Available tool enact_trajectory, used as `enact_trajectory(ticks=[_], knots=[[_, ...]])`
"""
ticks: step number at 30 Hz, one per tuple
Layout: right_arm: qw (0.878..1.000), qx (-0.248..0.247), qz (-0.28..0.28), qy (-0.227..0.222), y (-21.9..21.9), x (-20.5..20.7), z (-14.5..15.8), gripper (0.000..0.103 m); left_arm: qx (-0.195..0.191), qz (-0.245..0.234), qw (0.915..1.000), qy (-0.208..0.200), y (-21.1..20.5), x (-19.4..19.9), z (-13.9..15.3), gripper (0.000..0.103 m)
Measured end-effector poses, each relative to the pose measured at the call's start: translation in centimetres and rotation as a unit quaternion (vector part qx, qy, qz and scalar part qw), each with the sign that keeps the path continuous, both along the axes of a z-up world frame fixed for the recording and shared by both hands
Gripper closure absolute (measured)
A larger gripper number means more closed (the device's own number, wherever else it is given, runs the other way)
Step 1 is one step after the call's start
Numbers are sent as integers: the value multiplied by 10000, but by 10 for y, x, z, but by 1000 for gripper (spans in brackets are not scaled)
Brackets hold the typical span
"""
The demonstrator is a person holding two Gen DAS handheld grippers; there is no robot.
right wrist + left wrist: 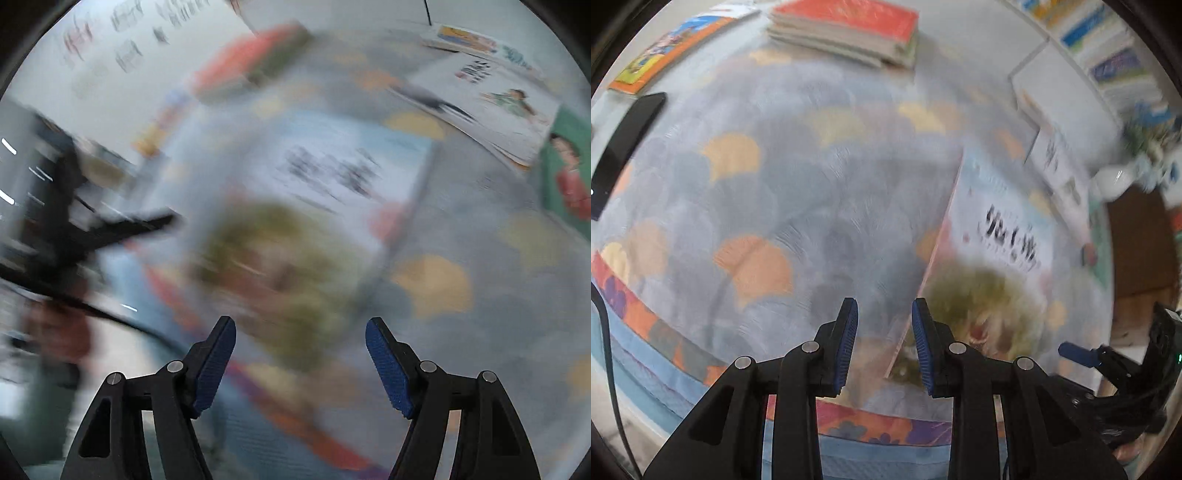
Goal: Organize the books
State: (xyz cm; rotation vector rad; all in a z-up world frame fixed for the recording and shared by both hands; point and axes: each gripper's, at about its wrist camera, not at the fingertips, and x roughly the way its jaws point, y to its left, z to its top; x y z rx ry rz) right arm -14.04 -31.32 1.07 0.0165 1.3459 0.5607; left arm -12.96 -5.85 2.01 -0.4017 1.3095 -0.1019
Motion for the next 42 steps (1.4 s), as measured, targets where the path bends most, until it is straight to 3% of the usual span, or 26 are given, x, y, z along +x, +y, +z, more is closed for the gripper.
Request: enact_trajectory(ticks=[1, 4, 8, 13, 16, 18, 19, 21, 22, 25, 26, 29, 32, 35, 38, 42], knots=[[9993, -354, 66, -95, 3, -1, -8, 47, -78, -59, 9999, 43, -5, 1, -3, 77], [9991, -426, -51, -64, 1, -10, -21, 62, -15, -324, 9993, 190, -19, 4, -15, 77], [9995, -283, -68, -97, -3, -19, -25, 62, 240, -460, 9983, 275, -31, 4, -15, 77], [9987, 478, -85, 150, 1, -20, -28, 58, -303, -279, 9982, 432, -28, -1, -16, 76], [9972, 684, -209, 221, -3, -17, -30, 58, -1042, -12, 9944, 186, -12, -8, -8, 76], [9939, 975, -352, 384, -11, -14, -34, 57, -2118, 287, 9769, -57, 7, -14, -2, 76], [9889, 1275, -513, 564, -19, -10, -38, 57, -2652, 458, 9630, -140, 15, -17, -2, 76], [9806, 1645, -715, 789, -31, -7, -43, 57, -3047, 701, 9497, -176, 23, -19, -6, 76], [9757, 1827, -809, 901, -38, -5, -46, 57, -3012, 757, 9504, -153, 21, -21, -10, 78], [9729, 1922, -854, 962, -40, -5, -47, 57, -2269, 648, 9717, -73, 5, -23, -19, 90], [9735, 1904, -846, 943, -40, -6, -46, 57, -2181, 574, 9742, -93, 4, -24, -20, 96], [9736, 1899, -849, 935, -35, -6, -47, 57, -1945, 373, 9801, -157, -11, -25, -20, 96], [9672, 2048, -995, 1121, -38, -3, -48, 54, -2077, 260, 9778, -95, -18, -19, -23, 96], [9618, 2179, -1086, 1248, -44, -1, -48, 53, -2690, 366, 9624, -124, -25, -14, -21, 96], [9532, 2399, -1312, 1293, -61, 4, -44, 48, -3371, 424, 9404, -143, -29, -1, -15, 96], [9238, 3145, -1767, 1287, -95, 8, -43, 42, -3892, 467, 9200, -15, -39, 13, -12, 96]])
